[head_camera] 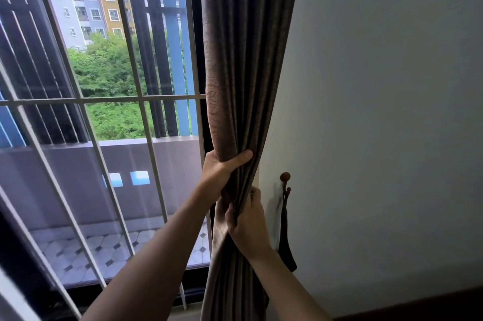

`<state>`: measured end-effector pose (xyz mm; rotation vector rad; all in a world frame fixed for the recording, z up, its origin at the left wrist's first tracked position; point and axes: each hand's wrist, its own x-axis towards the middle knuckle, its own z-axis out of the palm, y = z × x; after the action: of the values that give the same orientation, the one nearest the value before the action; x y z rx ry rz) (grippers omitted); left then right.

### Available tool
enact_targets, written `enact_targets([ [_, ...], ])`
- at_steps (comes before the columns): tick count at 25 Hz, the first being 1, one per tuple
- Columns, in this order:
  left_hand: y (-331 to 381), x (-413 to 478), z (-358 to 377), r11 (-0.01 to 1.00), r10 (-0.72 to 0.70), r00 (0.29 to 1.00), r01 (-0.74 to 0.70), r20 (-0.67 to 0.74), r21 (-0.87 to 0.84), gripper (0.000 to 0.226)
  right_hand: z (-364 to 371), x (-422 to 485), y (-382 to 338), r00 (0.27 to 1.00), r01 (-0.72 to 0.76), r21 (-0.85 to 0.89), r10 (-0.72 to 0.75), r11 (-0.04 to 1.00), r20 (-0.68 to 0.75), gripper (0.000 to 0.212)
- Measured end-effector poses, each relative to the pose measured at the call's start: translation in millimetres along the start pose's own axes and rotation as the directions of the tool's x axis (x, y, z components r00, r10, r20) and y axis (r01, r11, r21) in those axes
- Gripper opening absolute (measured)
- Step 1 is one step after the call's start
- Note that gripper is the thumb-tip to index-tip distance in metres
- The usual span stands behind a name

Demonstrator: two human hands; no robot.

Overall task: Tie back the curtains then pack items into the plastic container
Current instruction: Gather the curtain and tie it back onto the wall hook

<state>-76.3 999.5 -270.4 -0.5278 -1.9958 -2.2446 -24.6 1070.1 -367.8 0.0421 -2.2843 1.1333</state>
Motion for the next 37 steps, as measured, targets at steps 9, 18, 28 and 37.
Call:
enact_targets([
  [9, -2.9, -8.3, 8.2, 0.927, 0.038, 0.991, -0.081, 0.125, 0.366, 0.095, 11.2, 10.8, 1.8, 0.968, 0.134, -0.091, -0.150, 0.987, -0.203, 0.045],
  [18, 8.4, -2.3, 19.4, 0.892, 0.071, 0.987, 0.003, -0.146, 0.452, 0.063, 19.0, -3.0, 18.5, 0.972, 0.206, -0.041, -0.209, 0.978, -0.108, 0.055],
  [28, 10.6, 0.4, 30.3, 0.861, 0.121, 0.951, 0.042, -0.285, 0.507, 0.043, 22.8, -25.8, 32.7, 0.987, 0.163, 0.024, -0.163, 0.986, -0.009, 0.063],
  [37, 7.6, 4.7, 33.1, 0.899, 0.157, 0.905, 0.034, -0.394, 0.436, 0.035, -21.3, 16.6, 64.2, 0.949, -0.260, 0.786, 0.300, 0.561, 0.101, 0.072],
])
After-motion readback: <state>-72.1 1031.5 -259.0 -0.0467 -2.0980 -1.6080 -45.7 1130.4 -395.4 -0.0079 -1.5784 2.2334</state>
